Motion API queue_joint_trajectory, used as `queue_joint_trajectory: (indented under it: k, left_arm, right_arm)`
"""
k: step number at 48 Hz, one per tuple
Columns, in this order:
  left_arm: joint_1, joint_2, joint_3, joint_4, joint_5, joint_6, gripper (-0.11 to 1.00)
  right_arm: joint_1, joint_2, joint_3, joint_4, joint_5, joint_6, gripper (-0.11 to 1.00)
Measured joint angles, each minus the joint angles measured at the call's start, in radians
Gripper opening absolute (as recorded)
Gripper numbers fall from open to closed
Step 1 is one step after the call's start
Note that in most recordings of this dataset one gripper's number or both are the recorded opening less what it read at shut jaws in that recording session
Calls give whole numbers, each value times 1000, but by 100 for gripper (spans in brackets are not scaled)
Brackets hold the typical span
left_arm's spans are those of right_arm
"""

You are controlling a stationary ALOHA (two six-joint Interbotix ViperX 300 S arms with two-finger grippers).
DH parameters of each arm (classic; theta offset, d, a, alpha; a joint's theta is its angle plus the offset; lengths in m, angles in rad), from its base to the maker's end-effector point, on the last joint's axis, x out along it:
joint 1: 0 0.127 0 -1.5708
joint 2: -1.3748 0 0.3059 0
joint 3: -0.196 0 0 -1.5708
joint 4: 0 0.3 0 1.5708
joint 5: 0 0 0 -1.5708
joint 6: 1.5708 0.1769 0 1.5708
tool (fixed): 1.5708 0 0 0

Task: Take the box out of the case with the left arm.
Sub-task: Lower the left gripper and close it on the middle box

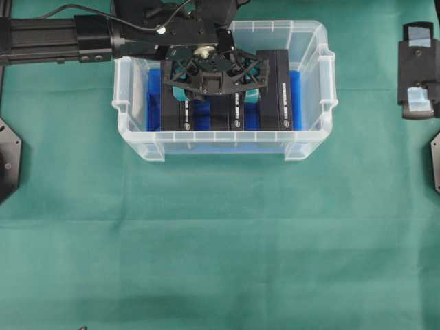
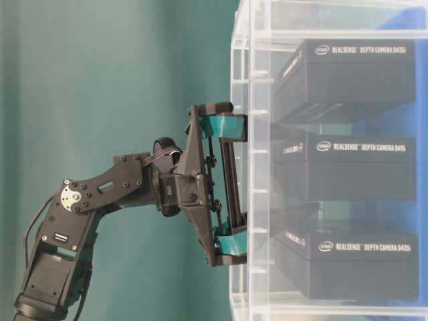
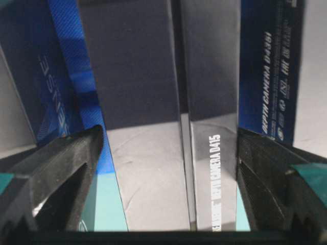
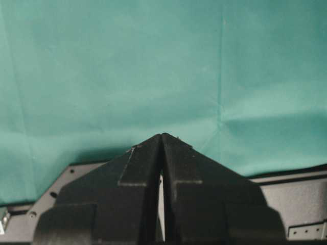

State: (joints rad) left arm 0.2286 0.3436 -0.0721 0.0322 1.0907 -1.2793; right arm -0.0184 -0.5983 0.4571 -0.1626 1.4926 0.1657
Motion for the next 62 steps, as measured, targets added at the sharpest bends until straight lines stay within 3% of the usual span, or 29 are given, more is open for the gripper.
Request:
queue_joint_trajectory:
  k: [27,31,38,62]
  left_arm:
    - [0,3,6,-2,-21,0,95]
    - [0,3,6,-2,-21,0,89]
    - [2,3,6,-8,-20,-11,60]
    - [2,2,6,-9,-6,-18,60]
  right_arm:
    - [0,0,0,0,0,2,0]
    - [0,0,0,-2,0,2,0]
    - [0,0,0,-2,0,0,0]
    - [0,0,2,0,-2,2,0]
